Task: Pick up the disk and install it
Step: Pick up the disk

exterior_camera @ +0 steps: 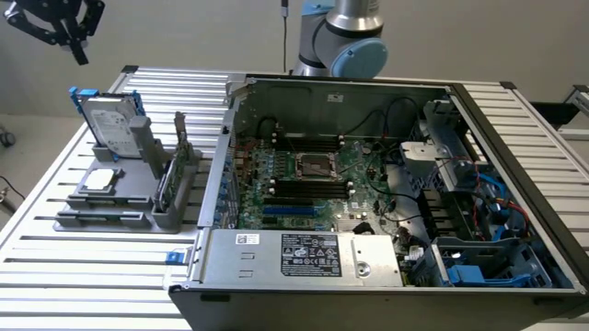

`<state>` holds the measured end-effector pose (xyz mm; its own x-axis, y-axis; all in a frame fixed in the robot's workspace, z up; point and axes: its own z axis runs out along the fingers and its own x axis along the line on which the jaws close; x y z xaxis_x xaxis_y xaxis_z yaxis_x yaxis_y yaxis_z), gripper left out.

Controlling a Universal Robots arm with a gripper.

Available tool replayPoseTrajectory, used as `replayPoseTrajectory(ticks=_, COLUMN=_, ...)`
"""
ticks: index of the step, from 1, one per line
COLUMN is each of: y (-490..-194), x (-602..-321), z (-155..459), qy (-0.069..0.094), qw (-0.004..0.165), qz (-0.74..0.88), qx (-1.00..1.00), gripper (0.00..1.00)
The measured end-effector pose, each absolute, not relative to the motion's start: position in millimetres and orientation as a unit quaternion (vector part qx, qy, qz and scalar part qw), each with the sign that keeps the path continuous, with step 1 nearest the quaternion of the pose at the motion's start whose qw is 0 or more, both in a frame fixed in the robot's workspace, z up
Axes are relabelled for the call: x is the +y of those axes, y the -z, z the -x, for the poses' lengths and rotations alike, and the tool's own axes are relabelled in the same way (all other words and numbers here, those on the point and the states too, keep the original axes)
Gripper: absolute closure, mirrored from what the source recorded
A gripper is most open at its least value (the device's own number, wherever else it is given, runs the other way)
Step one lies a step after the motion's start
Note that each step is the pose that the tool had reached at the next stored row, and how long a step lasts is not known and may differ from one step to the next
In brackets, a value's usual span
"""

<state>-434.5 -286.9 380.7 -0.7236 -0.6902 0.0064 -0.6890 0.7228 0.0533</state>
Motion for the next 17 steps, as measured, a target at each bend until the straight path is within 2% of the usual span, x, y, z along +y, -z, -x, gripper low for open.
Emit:
replayPoseTrajectory(ticks=9, y=-380.5, x=-286.9, z=434.5, qy=-0.003, qw=0.026, qz=-0.424, qx=-0.905, gripper=0.89)
replayPoseTrajectory(ticks=17, y=-377.8, x=-286.9, z=434.4, qy=-0.01, qw=0.028, qz=-0.485, qx=-0.874, gripper=0.89)
